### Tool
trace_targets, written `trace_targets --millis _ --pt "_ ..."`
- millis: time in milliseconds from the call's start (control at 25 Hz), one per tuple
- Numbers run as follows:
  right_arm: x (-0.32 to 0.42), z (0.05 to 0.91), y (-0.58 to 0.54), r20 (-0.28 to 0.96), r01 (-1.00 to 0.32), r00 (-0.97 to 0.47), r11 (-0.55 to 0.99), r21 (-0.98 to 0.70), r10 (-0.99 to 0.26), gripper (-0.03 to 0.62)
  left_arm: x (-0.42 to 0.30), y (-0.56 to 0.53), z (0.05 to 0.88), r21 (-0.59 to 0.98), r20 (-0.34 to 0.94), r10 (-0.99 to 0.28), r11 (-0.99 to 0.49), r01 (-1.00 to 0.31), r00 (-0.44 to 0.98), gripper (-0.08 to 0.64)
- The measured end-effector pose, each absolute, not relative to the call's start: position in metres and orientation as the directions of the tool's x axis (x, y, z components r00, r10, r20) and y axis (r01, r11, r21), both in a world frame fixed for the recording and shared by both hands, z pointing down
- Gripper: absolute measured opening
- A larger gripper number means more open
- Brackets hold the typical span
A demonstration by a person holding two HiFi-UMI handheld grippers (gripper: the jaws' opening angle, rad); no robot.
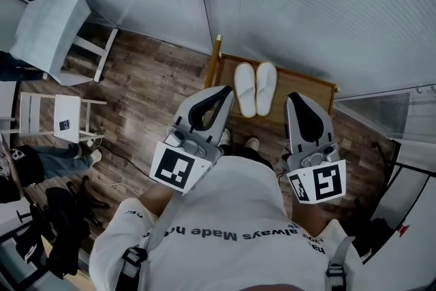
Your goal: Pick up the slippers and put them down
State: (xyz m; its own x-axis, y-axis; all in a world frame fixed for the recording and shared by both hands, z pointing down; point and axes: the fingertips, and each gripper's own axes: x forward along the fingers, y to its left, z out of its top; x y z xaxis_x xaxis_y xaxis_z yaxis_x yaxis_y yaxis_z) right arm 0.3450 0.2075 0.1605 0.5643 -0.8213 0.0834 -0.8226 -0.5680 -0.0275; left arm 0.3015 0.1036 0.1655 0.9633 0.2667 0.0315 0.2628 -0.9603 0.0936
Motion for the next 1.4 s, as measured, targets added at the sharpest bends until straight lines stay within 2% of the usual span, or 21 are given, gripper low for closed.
trace_targets --millis 520,1400 --pt "0.364 0.188 0.214 0.137 -0.814 0.569 -0.579 -0.046 -0.811 0.022 0.321 0.113 0.195 0.134 0.074 0.283 -0.953 0.272 0.956 0.011" --pt "0.362 0.351 0.211 0.354 -0.801 0.516 -0.586 -0.125 -0.780 0.038 0.322 0.118 0.339 0.216 0.226 0.299 -0.943 0.252 0.927 0.011"
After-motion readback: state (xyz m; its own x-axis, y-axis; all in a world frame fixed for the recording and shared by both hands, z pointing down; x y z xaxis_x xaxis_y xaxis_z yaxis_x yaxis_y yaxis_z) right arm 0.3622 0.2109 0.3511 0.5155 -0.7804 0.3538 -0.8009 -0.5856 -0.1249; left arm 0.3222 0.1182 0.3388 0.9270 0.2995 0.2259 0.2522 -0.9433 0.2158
